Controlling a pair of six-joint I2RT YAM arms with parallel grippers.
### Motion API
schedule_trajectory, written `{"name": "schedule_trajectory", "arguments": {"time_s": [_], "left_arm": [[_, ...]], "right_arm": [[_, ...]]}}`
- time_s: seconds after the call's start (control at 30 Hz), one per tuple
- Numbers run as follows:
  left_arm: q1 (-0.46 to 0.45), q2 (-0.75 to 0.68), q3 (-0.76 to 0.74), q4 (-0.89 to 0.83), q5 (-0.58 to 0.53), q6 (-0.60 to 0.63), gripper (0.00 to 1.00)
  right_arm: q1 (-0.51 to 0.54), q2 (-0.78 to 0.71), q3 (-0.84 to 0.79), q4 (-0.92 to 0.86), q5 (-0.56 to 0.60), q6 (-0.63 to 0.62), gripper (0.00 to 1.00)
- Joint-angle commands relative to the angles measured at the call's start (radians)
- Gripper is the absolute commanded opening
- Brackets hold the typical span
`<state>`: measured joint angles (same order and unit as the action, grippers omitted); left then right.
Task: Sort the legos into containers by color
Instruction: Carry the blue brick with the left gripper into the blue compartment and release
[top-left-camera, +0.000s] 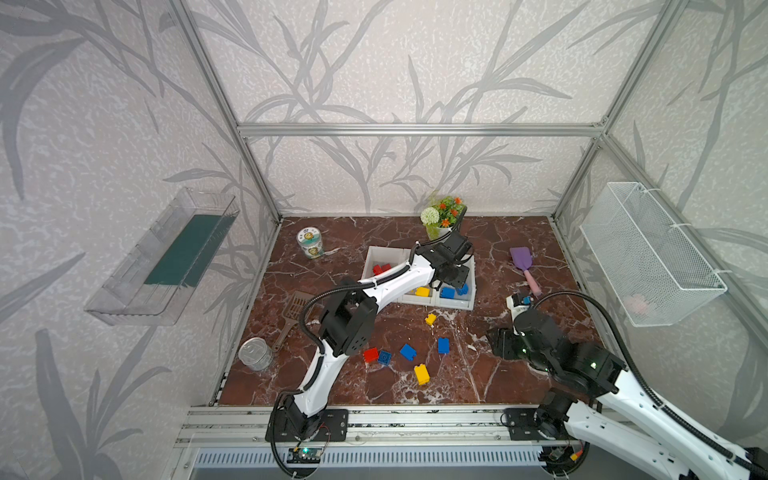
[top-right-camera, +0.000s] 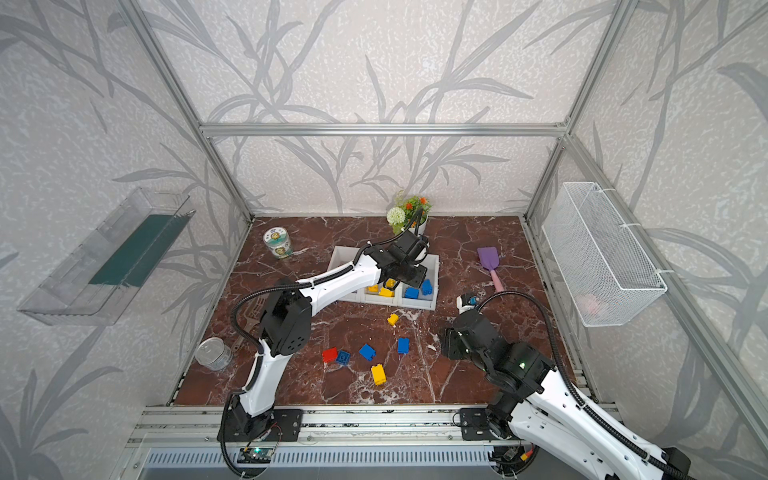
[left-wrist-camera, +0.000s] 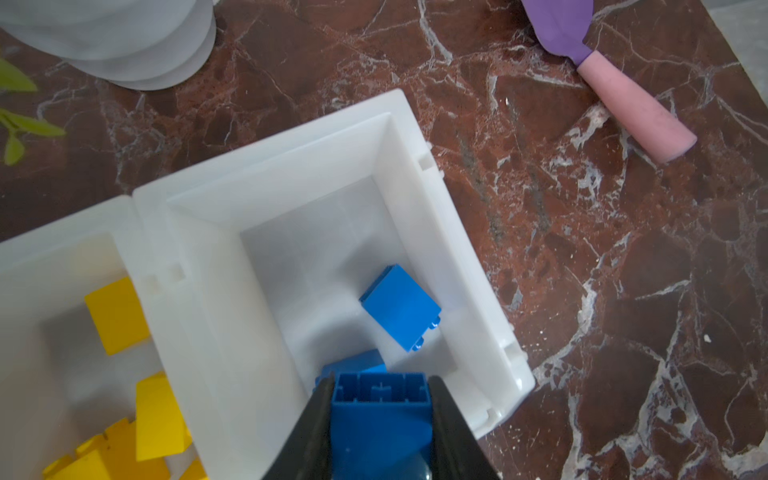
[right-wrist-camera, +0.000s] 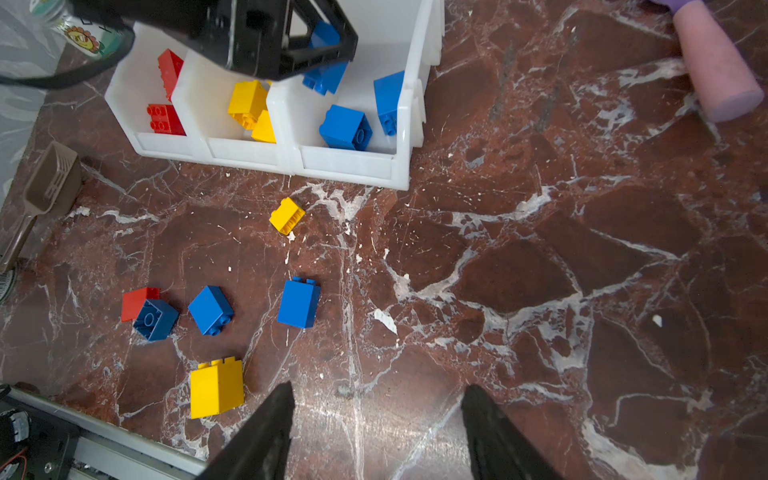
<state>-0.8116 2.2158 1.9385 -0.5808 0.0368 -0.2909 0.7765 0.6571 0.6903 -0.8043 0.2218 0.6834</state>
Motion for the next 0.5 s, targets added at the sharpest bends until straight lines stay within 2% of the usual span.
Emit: {"name": "schedule_trajectory", "arguments": {"time_s": [0.0, 0.17, 0.33, 0.47], "left_arm": [[-0.002, 0.036, 0.068, -0.031, -0.003, -0.020, 0.44], [-0.001, 0.049, 0.082, -0.018, -0.009, -0.040, 0.55], [0.000, 0.004, 0.045, 0.008, -0.016, -0.028, 0.57], [0.000, -0.085, -0.029, -0.014, 0.012, 0.021, 0.58]], "right_arm": [[-0.005, -0.018, 0.011, -0.064, -0.010, 0.000, 0.66], [-0.005, -0.022, 0.037, -0.112, 0.005, 0.004, 0.67], [-0.005, -0.006, 0.068, -0.131, 0.023, -0.032, 0.68], [-0.005, 0.012, 0.032, -0.060, 0.076, -0.104, 0.69]]}}
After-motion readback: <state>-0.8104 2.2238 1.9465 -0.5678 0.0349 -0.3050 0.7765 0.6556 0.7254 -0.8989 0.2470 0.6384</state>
